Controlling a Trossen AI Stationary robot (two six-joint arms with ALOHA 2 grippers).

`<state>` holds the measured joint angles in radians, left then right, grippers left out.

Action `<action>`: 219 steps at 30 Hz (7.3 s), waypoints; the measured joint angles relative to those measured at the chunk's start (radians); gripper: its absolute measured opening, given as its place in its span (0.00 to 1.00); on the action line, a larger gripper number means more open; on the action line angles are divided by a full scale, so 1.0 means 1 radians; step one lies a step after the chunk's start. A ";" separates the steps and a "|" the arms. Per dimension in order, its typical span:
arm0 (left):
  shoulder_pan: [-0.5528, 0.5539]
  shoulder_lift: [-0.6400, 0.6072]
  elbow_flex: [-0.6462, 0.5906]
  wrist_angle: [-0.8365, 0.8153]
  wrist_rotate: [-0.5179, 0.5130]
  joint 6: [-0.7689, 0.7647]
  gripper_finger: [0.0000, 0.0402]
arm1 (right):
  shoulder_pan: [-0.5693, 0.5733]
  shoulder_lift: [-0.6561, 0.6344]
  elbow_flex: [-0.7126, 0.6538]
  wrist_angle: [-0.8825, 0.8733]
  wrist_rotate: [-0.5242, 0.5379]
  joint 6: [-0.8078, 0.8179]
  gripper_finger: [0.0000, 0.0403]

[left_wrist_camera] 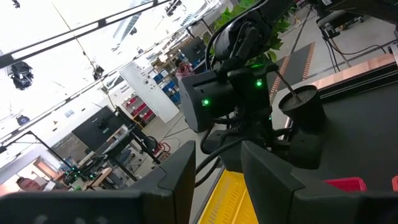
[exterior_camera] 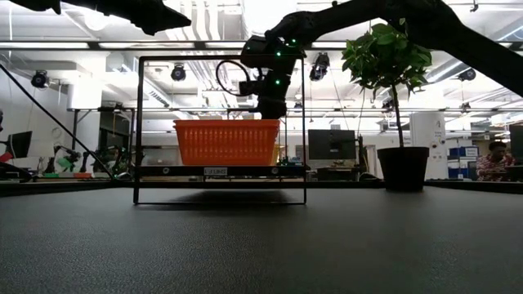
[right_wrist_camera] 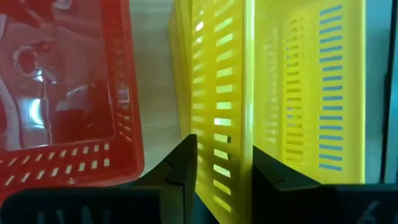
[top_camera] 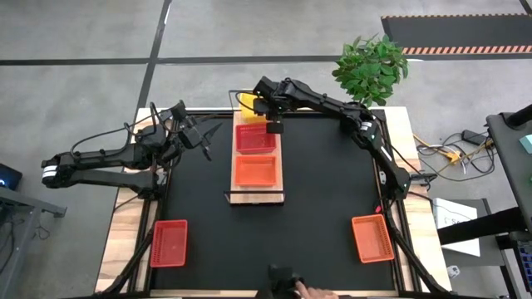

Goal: Stack baskets on shelf by color
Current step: Stack the yellow bin on top of the stacked yellow bins on the shelf

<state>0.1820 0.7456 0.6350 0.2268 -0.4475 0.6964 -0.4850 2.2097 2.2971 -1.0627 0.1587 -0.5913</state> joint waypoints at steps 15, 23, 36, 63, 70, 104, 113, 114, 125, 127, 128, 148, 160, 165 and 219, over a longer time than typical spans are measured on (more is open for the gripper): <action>0.000 0.000 0.000 0.000 0.000 0.001 0.28 | 0.000 0.033 -0.015 0.031 -0.032 -0.055 0.16; 0.000 0.000 0.000 0.000 0.000 0.002 0.28 | 0.008 0.036 -0.019 0.027 -0.035 -0.082 0.24; 0.000 0.000 -0.002 0.000 0.000 0.017 0.28 | 0.014 0.032 -0.017 0.040 -0.035 -0.081 0.16; 0.000 0.052 -0.002 -0.040 0.000 0.024 0.28 | -0.012 -0.094 -0.045 -0.139 0.036 0.059 0.09; 0.010 0.085 0.002 -0.034 0.000 0.044 0.28 | -0.071 -0.081 -0.170 -0.061 0.070 0.067 0.02; 0.037 0.079 0.000 -0.035 0.077 0.053 0.28 | -0.050 -0.163 -0.260 0.376 -0.114 -0.055 0.02; 0.074 0.079 -0.002 -0.035 0.080 0.053 0.28 | -0.050 -0.077 -0.260 0.513 -0.166 -0.082 0.02; 0.074 0.079 -0.002 -0.035 0.080 0.053 0.28 | -0.050 -0.070 -0.260 0.522 -0.169 -0.078 0.02; 0.074 0.093 -0.002 -0.034 0.080 0.070 0.28 | -0.053 -0.041 -0.261 0.529 -0.221 0.019 0.02; 0.074 0.099 -0.002 -0.033 0.080 0.070 0.28 | -0.053 -0.041 -0.262 0.528 -0.238 0.032 0.02; 0.074 0.100 -0.002 -0.035 0.080 0.070 0.28 | -0.053 -0.041 -0.263 0.529 -0.242 0.046 0.02; 0.074 0.099 -0.002 -0.026 0.081 0.076 0.28 | -0.056 -0.042 -0.285 0.512 -0.245 0.027 0.02; 0.074 0.098 -0.002 -0.026 0.081 0.078 0.28 | -0.053 -0.041 -0.245 0.457 -0.248 0.054 0.02; 0.074 0.098 0.000 -0.025 0.081 0.078 0.28 | -0.053 -0.034 -0.247 0.487 -0.249 0.050 0.02; 0.251 0.163 0.004 -0.286 0.217 0.061 0.11 | -0.024 -0.192 -0.295 -0.021 -0.113 0.122 0.02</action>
<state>0.4328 0.9082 0.6388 -0.0594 -0.2307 0.7569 -0.5088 2.0178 2.0019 -1.0842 0.0457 -0.4692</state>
